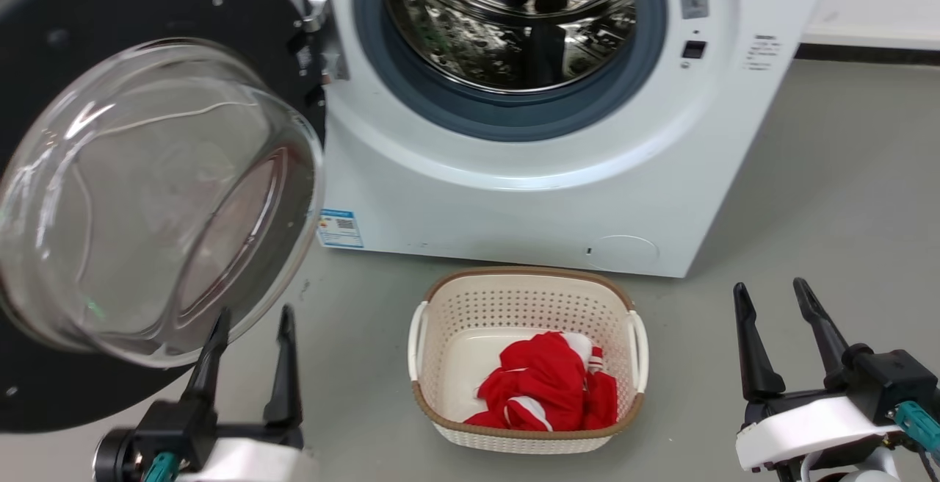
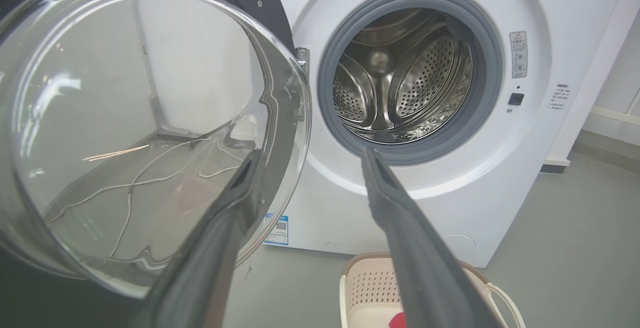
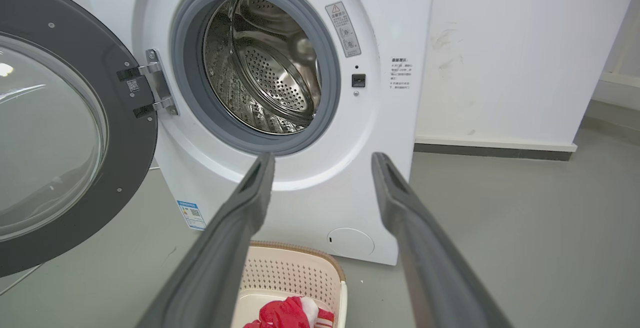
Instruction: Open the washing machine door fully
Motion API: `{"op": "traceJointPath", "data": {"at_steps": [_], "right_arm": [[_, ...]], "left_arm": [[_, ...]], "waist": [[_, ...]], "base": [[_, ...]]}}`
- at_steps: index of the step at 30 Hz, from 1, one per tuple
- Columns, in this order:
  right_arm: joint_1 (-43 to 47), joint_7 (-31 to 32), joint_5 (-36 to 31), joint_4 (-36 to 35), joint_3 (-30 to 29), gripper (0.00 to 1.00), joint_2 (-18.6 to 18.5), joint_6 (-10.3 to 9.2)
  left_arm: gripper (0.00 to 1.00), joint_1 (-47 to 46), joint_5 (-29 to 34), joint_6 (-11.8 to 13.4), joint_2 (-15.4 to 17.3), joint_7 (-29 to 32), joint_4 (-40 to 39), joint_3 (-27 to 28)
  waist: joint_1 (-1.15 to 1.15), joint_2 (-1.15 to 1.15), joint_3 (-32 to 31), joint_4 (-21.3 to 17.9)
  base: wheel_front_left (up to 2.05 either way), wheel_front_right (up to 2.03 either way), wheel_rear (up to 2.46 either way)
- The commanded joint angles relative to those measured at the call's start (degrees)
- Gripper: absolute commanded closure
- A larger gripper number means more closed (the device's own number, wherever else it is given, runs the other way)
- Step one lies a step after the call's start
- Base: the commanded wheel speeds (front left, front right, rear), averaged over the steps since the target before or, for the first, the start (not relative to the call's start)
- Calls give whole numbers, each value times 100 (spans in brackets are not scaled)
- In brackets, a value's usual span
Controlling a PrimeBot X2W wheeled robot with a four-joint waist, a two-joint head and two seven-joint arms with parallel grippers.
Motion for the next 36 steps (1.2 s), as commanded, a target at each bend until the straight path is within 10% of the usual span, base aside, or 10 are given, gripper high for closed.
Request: {"op": "traceJointPath", "data": {"at_steps": [1,14,36], "right_arm": [[-11,13,-99,-81,2,0,5,-4],[109,84,-189,-330,-40,0,6,-4],[51,56,-41,-215,12,0,6,-4]], "left_arm": [[0,-132,53,-34,-3,-12,-35,-41],[0,-343,230,-6,-14,-12,100,14],[0,-346,377,-48,-24,-12,127,51]], "waist": [[1,0,5,-128],[1,0,-12,-755],[1,0,-9,-758]], "base": [[0,0,0],[0,0,0],[0,0,0]]}}
